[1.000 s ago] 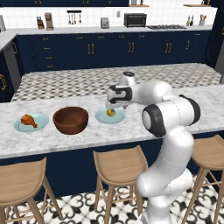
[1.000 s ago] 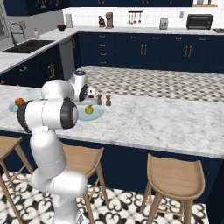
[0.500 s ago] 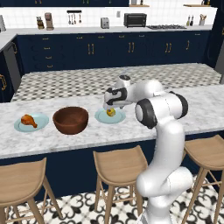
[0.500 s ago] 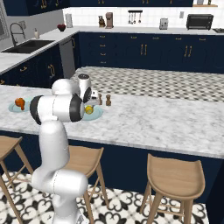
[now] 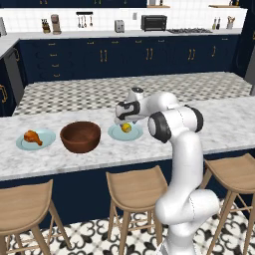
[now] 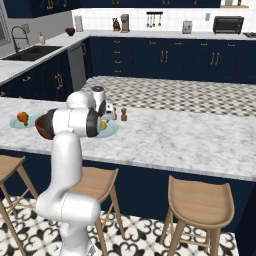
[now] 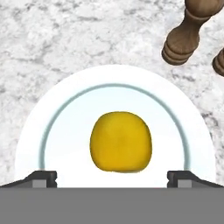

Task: Pick the chicken drumstick and lemon from their plates and place them in the bowl. Then put the bowl in the fridge.

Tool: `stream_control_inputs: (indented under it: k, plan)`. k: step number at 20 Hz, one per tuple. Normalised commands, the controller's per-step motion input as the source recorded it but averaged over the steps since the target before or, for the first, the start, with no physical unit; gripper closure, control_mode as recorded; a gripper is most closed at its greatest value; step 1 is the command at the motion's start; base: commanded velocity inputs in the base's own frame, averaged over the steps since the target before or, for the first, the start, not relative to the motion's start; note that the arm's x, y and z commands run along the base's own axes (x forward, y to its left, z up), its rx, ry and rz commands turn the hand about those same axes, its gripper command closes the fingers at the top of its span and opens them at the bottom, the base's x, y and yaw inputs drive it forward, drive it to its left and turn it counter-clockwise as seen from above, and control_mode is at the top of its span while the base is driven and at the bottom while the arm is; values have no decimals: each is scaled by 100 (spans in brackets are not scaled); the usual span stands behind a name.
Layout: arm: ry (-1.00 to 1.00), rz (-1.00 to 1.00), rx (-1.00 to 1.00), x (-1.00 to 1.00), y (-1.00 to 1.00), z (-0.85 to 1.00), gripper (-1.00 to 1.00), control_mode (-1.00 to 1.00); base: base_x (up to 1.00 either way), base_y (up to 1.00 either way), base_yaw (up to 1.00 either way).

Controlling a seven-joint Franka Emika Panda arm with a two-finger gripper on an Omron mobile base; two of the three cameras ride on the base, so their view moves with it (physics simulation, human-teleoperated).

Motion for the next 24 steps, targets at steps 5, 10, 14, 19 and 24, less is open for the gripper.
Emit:
stream_control_inputs:
  k: [5, 10, 14, 19, 24]
  plan:
    - [0, 0, 0, 39, 0, -30, -100, -100, 0, 0, 0]
    - [0, 0, 0, 5, 0, -33, -100, -100, 0, 0, 0]
    - [2, 0, 0, 0, 1, -29, 100, -100, 0, 0, 0]
    - [4, 0, 0, -35, 0, -12, 100, -100, 0, 0, 0]
    - [1, -1, 0, -99, -7, 0, 100, -100, 0, 0, 0]
